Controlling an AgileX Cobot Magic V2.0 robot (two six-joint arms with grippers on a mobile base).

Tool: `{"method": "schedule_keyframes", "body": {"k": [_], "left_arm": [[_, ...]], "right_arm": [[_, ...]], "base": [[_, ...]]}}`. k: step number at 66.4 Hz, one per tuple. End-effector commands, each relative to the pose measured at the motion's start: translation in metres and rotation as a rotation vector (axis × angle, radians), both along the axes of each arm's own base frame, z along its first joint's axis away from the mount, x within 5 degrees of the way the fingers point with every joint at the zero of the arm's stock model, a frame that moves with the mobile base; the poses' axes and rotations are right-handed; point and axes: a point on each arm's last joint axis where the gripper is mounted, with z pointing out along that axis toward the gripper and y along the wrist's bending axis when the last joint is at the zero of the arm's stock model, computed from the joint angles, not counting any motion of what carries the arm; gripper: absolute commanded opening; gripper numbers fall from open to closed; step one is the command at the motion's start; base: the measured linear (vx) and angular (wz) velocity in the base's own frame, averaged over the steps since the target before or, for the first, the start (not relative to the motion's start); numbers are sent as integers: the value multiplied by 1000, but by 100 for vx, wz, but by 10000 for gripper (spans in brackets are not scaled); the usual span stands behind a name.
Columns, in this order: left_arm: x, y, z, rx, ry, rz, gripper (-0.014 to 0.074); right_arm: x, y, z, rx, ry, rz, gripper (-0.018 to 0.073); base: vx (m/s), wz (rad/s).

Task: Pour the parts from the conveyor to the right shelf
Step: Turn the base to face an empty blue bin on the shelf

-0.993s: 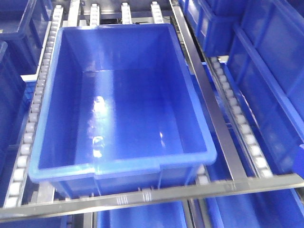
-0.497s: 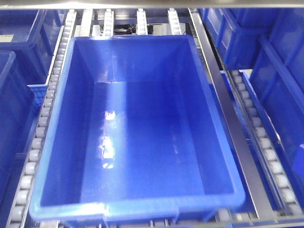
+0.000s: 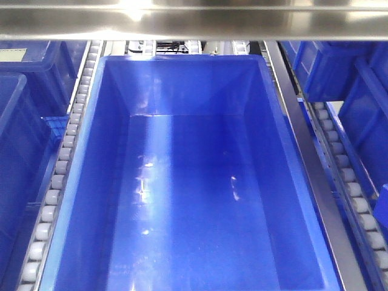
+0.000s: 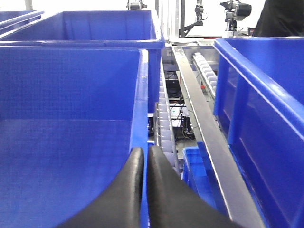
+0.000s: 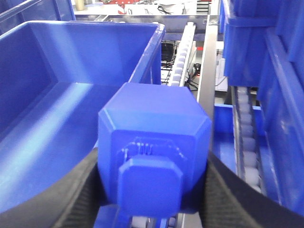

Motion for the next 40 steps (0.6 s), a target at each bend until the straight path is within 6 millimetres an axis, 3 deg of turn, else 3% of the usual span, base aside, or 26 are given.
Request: {"method": "schedule_keyframes", "body": {"k": [1, 40], "left_arm": [[-2, -1, 14, -8, -106, -8, -6], [-2, -1, 14, -8, -106, -8, -6]], "right_arm": [[0, 1, 16, 5, -101, 11, -4], [0, 1, 16, 5, -101, 11, -4]], "base": [[7, 5], [3, 2]]}}
